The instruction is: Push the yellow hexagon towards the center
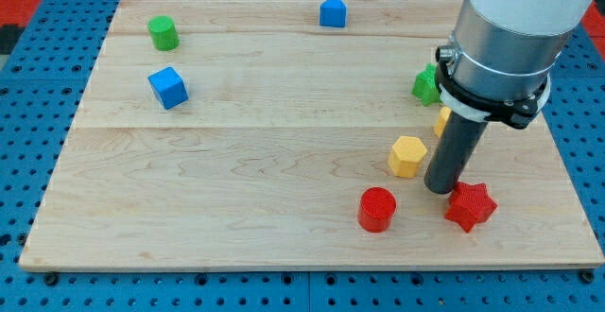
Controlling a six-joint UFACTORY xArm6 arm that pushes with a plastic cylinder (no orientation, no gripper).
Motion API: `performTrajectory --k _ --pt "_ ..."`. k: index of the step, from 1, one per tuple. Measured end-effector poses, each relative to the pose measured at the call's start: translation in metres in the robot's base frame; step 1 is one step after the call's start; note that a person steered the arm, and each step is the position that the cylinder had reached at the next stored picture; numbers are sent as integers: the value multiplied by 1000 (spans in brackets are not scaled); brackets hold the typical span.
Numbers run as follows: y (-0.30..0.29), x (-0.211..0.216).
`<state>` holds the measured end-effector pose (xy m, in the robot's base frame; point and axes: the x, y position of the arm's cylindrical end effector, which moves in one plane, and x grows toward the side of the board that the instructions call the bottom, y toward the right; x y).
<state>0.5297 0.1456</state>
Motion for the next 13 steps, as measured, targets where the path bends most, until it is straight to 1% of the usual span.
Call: performTrajectory --k 1,2,5,7,8,9,11,13 --pt "-1 -4" --pt "-6 -21" --pt "-3 -21" --pt "-29 -26" --pt "-30 -28" --pt "-39 -44" --pt "-44 -50" --pt "-60 -80"
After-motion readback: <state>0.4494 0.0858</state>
